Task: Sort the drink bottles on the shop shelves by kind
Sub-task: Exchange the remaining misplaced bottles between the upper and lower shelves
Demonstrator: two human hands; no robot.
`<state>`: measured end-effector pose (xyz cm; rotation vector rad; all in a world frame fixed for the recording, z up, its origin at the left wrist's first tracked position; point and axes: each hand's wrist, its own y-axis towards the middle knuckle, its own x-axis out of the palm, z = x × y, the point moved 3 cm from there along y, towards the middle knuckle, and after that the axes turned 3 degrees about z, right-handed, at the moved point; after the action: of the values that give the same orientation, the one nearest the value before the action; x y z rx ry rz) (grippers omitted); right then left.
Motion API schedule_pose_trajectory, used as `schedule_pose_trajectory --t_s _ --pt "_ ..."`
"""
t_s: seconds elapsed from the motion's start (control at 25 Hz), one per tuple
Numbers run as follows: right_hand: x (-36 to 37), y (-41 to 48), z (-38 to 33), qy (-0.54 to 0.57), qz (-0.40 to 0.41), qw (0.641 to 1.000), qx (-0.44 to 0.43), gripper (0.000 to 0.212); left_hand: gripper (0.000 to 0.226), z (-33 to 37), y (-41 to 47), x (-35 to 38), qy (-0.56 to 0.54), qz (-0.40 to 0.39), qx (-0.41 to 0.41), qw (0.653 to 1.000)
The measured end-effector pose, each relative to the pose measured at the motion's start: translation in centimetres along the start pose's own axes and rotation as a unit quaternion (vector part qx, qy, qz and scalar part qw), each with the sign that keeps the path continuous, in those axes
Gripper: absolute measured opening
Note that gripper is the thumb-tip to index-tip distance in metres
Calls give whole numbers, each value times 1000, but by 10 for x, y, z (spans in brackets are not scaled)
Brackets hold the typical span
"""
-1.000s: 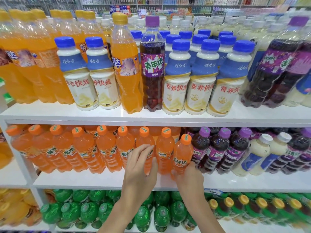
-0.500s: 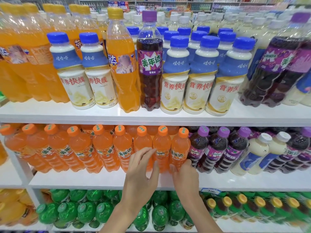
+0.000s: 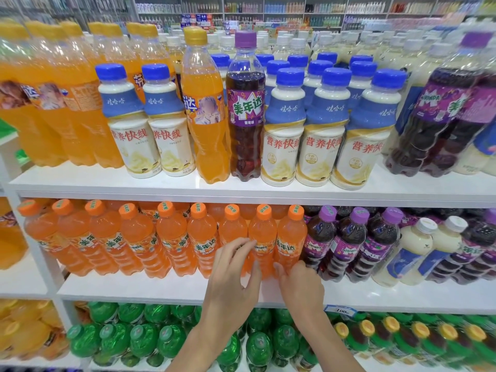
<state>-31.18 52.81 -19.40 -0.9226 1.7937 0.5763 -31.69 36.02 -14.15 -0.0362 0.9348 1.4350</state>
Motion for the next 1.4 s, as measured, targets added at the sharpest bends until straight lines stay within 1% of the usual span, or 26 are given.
schedule_pose_trajectory --t_s 0.2,0.32,0.48,0.64,0.72,0.84,0.96,1.04,1.12,1.2,1.24,1.28,1.32,1.4 --pt "-5 -3 3 21 -21 999 -19 56 38 3 2 -4 7 9 8 1000" --pt "-19 -2 5 45 -39 998 -20 48 37 5 4 -6 4 24 16 1000" --pt "-39 -9 12 85 -31 995 -43 38 37 10 7 -10 1 42 23 999" --pt "-63 -18 15 137 -15 989 -57 23 36 39 39 -33 -64 66 -25 995" --pt "-70 -23 14 145 -6 988 -60 21 36 62 66 -51 -70 113 15 991" --pt "-73 -27 11 157 0 986 -56 19 45 95 115 -73 -71 178 79 978" --pt "-69 -27 9 160 -9 986 -49 22 52 127 156 -90 -72 224 114 965" --pt "-65 -29 9 169 -23 984 -50 23 59 143 175 -95 -54 231 101 966" --pt "-58 -30 8 171 -39 984 -45 24 68 153 189 -94 -38 209 53 976" --pt "-59 -29 6 165 -36 984 -48 15 76 158 201 -87 -9 178 20 984" --pt "-60 -29 4 167 -39 984 -53 17 78 159 206 -83 6 168 8 986" --pt "-61 -28 4 166 -40 983 -61 21 78 159 210 -79 17 163 -2 986" --pt "-62 -28 3 165 -42 983 -71 20 77 159 212 -77 28 165 -10 986" --pt "-68 -28 1 153 -32 984 -88 11 74 159 216 -73 59 184 -21 981"
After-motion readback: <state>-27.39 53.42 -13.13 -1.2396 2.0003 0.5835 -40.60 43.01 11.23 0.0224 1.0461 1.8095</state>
